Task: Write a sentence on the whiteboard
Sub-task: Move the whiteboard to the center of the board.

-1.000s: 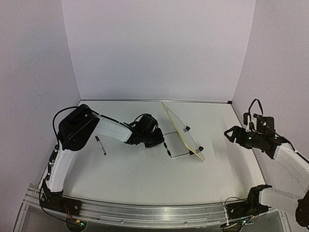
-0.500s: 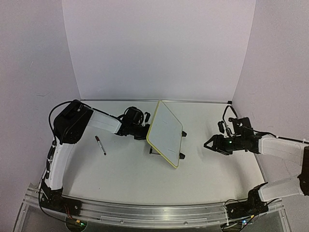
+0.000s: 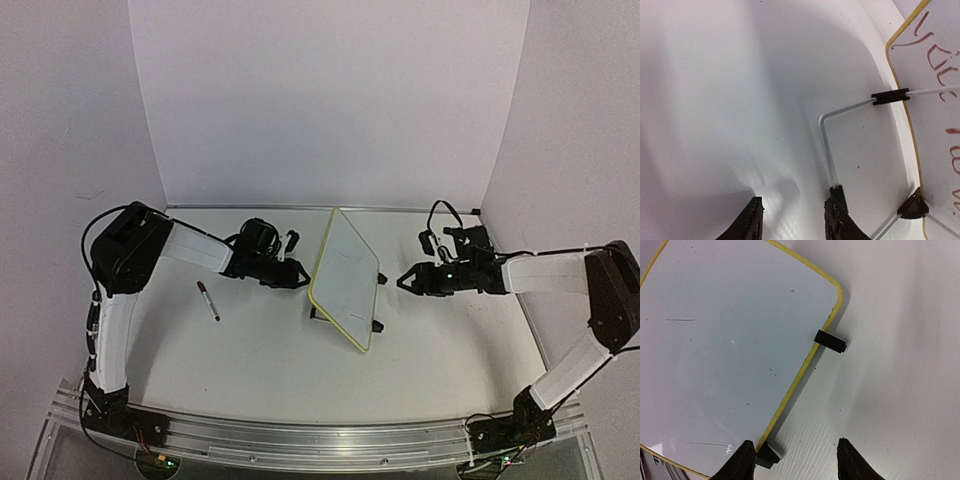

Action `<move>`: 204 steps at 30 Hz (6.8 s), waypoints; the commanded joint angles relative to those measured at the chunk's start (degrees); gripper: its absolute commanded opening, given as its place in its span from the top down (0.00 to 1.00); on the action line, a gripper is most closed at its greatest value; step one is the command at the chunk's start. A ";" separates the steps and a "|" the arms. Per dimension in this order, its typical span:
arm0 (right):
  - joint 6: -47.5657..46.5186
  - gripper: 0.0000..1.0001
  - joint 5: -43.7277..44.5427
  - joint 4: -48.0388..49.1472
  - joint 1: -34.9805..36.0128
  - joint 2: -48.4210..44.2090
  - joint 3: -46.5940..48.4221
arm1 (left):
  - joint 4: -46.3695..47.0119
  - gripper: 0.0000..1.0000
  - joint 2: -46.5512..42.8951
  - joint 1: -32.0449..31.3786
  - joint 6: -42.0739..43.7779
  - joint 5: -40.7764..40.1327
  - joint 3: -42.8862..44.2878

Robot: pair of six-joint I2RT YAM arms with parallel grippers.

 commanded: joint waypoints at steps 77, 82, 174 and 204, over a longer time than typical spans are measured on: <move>-10.44 0.51 5.73 1.44 9.46 7.83 4.84 | -27.81 0.42 -57.49 6.83 -3.77 -19.77 -26.47; -13.56 0.49 7.96 -2.27 9.49 10.03 7.55 | -28.62 0.40 -57.64 7.10 -3.85 -18.45 -25.00; 33.71 1.00 65.99 -19.41 39.69 18.78 15.62 | -26.03 0.31 -57.19 12.53 -12.89 -19.61 -34.33; 33.72 0.39 63.43 -19.52 45.20 7.99 8.72 | -21.20 0.34 -37.87 17.32 -18.90 -25.86 -29.68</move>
